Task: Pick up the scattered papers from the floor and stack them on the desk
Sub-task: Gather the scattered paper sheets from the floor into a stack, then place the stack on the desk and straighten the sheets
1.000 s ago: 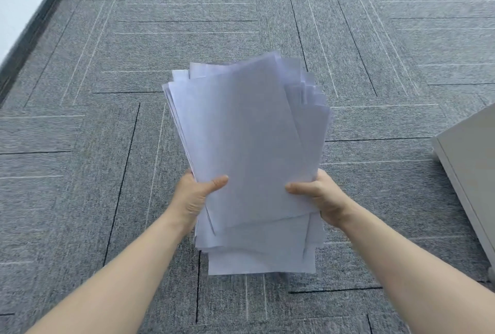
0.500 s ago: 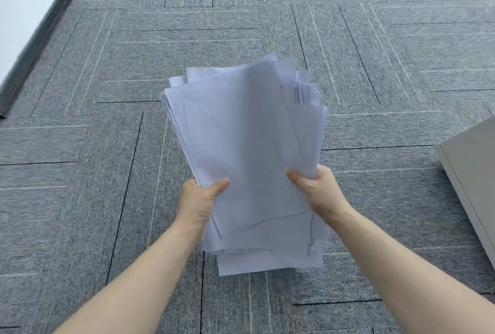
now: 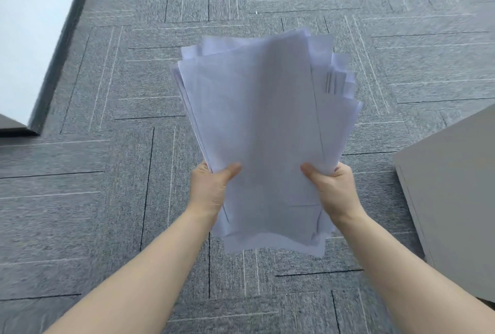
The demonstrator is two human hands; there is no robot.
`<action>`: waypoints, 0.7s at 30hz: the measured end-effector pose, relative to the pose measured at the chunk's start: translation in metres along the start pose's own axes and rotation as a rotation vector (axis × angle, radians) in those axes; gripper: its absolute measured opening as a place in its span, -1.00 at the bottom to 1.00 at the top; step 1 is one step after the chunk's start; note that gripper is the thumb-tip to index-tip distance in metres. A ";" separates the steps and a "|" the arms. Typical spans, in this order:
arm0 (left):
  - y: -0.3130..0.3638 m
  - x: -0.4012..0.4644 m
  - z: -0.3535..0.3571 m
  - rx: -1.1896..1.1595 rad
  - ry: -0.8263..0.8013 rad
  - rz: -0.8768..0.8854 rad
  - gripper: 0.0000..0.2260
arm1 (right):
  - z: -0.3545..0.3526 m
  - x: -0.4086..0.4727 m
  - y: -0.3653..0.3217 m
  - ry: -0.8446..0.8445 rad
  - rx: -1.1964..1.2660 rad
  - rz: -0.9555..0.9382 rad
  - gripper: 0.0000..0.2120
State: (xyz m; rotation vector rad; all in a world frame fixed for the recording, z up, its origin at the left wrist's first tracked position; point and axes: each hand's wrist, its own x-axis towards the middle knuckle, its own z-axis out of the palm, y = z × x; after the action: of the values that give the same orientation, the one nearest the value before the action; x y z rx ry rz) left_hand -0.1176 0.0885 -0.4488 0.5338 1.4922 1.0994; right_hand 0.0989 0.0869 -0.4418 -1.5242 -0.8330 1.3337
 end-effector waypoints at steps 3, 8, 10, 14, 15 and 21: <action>0.047 -0.028 0.017 -0.024 -0.008 0.007 -0.74 | -0.005 -0.021 -0.051 0.017 0.034 -0.037 -0.86; 0.136 -0.077 0.046 -0.042 -0.068 0.037 -0.82 | -0.017 -0.057 -0.148 0.092 0.060 -0.088 -0.84; 0.172 -0.098 0.058 -0.037 -0.078 0.050 -0.84 | -0.023 -0.073 -0.188 0.118 0.068 -0.109 -0.82; 0.245 -0.138 0.084 -0.012 -0.126 0.054 -0.88 | -0.039 -0.105 -0.267 0.171 0.079 -0.131 -0.87; 0.264 -0.148 0.092 0.000 -0.138 0.056 -0.87 | -0.043 -0.112 -0.286 0.188 0.075 -0.130 -0.88; 0.363 -0.202 0.140 0.058 -0.213 0.115 -0.82 | -0.071 -0.147 -0.389 0.271 0.112 -0.202 -0.76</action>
State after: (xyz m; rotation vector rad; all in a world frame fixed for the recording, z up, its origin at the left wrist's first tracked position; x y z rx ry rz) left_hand -0.0249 0.1353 -0.0228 0.7613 1.3240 1.0547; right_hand 0.1719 0.0752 -0.0259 -1.4516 -0.7066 0.9853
